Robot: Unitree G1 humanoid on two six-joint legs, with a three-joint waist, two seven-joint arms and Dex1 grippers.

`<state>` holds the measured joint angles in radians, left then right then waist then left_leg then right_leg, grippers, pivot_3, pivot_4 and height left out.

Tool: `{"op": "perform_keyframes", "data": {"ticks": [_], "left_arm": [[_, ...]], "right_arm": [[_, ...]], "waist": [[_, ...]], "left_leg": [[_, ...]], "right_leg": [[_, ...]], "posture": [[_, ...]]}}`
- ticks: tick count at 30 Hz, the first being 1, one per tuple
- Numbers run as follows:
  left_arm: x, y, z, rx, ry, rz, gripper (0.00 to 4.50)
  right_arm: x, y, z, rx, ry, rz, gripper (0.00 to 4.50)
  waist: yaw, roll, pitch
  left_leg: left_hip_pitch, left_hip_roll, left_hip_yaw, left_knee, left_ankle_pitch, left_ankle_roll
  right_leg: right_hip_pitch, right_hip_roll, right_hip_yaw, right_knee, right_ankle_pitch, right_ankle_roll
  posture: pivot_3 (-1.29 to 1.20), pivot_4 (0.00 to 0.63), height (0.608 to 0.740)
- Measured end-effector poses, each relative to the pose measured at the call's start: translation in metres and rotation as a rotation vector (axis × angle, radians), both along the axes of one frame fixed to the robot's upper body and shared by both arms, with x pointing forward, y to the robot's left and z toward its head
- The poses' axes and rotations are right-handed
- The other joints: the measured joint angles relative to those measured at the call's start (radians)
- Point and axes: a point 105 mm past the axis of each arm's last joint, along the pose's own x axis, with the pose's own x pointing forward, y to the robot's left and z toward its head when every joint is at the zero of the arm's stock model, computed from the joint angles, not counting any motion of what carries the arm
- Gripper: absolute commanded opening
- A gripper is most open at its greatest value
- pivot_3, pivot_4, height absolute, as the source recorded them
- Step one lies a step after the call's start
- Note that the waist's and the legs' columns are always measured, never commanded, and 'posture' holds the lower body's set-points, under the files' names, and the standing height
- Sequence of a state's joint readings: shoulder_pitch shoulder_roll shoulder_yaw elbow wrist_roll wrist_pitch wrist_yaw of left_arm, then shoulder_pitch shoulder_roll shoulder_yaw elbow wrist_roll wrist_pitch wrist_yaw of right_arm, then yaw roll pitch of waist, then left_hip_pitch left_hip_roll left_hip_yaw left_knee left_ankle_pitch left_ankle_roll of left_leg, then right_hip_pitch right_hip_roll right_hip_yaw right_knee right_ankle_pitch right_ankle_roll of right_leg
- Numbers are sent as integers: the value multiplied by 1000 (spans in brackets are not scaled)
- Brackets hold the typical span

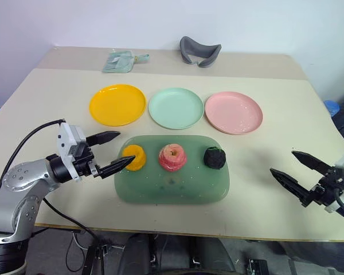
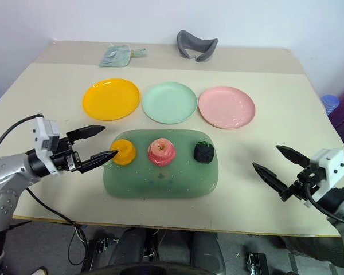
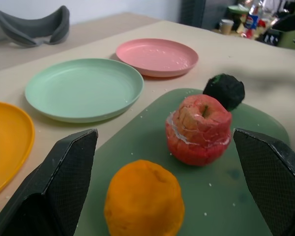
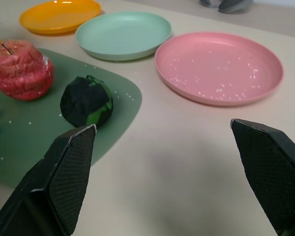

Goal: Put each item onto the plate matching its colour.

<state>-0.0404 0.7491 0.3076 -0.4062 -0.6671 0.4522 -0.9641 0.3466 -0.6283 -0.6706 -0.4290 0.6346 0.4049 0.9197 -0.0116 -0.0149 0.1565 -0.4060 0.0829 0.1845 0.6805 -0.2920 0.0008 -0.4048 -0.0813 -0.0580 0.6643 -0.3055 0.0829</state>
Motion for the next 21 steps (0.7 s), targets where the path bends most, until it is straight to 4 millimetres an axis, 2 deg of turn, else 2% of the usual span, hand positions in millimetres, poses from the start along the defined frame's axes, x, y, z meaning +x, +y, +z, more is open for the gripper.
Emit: {"op": "perform_keyframes", "data": {"ticks": [8,17,21], "left_arm": [[1,-2,4,18,-37,-4,4500],[1,-11,-3,17,-24,-34,4500],[5,-12,1,-6,-73,-20,4500]], "right_arm": [[11,-9,7,-23,-85,-7,4459],[26,12,12,-11,-137,73,4459],[33,25,20,-1,-174,123,4459]], "waist": [[0,0,0],[1,0,0],[0,0,0]], "left_leg": [[0,0,0,0,0,0],[0,0,0,0,0,0],[0,0,0,0,0,0]], "right_leg": [[0,0,0,0,0,0],[0,0,0,0,0,0],[0,0,0,0,0,0]], "posture": [[0,150,740],[0,150,740],[0,150,740]]}}
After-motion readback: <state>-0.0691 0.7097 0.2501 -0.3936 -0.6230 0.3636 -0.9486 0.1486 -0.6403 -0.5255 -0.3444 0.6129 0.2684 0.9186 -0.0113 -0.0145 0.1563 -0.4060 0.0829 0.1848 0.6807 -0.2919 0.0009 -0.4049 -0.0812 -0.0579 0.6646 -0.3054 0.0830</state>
